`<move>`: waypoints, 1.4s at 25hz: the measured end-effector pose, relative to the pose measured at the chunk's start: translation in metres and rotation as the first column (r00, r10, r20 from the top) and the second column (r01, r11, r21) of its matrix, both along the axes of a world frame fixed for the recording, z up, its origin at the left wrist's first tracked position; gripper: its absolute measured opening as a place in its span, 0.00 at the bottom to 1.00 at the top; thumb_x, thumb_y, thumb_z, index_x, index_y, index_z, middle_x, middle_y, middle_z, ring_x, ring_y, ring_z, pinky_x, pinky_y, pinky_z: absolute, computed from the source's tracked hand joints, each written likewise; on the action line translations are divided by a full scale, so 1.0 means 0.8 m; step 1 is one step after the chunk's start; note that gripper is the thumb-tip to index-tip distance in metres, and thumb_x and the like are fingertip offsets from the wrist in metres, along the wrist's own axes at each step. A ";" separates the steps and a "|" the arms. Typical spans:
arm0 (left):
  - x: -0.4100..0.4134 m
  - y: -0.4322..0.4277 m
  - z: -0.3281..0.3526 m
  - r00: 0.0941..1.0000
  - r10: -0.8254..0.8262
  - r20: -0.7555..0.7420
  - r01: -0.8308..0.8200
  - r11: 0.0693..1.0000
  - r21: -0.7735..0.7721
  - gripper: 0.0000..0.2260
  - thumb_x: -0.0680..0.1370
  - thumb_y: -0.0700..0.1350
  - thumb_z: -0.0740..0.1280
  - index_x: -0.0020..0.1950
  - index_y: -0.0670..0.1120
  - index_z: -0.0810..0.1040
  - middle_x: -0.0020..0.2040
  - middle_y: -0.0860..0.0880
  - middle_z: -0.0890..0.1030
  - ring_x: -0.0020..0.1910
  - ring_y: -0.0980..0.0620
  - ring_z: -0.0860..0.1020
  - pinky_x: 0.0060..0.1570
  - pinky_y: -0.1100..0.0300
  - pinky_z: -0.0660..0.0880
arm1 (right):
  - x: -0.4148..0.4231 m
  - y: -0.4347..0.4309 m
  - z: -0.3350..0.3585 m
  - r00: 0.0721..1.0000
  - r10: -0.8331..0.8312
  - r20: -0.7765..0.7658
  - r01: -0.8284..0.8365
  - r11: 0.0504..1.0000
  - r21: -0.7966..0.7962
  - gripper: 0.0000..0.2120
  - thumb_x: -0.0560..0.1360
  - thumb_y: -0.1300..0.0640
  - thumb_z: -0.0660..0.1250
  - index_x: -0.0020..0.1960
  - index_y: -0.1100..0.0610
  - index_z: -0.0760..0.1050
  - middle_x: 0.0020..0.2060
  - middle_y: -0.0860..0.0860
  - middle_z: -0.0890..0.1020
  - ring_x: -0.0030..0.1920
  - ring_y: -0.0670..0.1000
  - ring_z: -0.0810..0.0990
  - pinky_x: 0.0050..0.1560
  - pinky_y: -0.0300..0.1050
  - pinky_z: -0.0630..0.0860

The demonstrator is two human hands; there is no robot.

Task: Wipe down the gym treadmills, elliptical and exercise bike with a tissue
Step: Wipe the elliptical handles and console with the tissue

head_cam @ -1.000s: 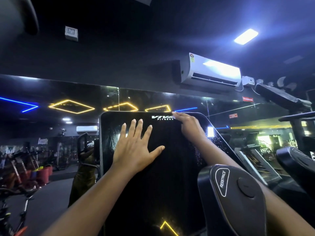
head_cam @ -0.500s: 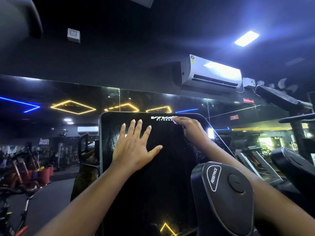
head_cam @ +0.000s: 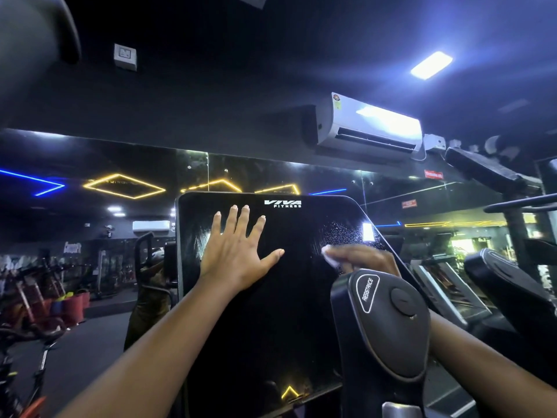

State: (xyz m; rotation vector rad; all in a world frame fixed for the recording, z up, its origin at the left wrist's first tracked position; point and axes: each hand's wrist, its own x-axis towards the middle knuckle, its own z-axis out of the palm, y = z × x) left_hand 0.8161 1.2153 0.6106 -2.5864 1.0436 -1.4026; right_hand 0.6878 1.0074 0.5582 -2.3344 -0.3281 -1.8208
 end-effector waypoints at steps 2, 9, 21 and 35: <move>0.000 0.000 0.000 1.000 -0.002 -0.002 0.002 1.000 -0.001 0.35 0.77 0.68 0.41 0.78 0.51 0.43 0.79 0.44 0.43 0.77 0.46 0.40 0.75 0.45 0.40 | 0.030 -0.012 0.037 0.979 -0.142 0.143 0.131 0.988 0.082 0.17 0.70 0.67 0.61 0.54 0.59 0.82 0.49 0.48 0.84 0.51 0.45 0.82 0.55 0.29 0.71; 0.002 0.000 0.003 1.000 -0.015 -0.017 0.015 1.000 0.010 0.34 0.77 0.68 0.42 0.78 0.52 0.43 0.79 0.44 0.41 0.77 0.46 0.39 0.74 0.46 0.38 | 0.087 -0.040 0.094 0.962 -0.271 -0.024 0.271 0.943 0.193 0.24 0.67 0.76 0.58 0.58 0.60 0.80 0.56 0.54 0.81 0.60 0.52 0.78 0.62 0.41 0.70; -0.001 -0.001 0.004 0.998 -0.022 -0.051 0.022 1.000 -0.007 0.34 0.77 0.68 0.44 0.79 0.52 0.44 0.79 0.44 0.42 0.77 0.46 0.39 0.74 0.45 0.38 | 0.028 -0.038 0.035 0.968 -0.169 0.186 0.155 0.984 0.088 0.17 0.68 0.70 0.62 0.53 0.60 0.82 0.50 0.52 0.84 0.52 0.51 0.82 0.57 0.40 0.75; -0.008 -0.078 0.017 0.981 -0.191 -0.031 0.193 0.973 0.127 0.30 0.79 0.65 0.44 0.78 0.54 0.46 0.79 0.48 0.46 0.77 0.49 0.42 0.75 0.47 0.39 | -0.025 -0.040 -0.031 0.991 -0.086 -0.102 0.085 0.996 -0.013 0.14 0.70 0.65 0.69 0.56 0.59 0.81 0.54 0.50 0.82 0.57 0.45 0.79 0.61 0.36 0.71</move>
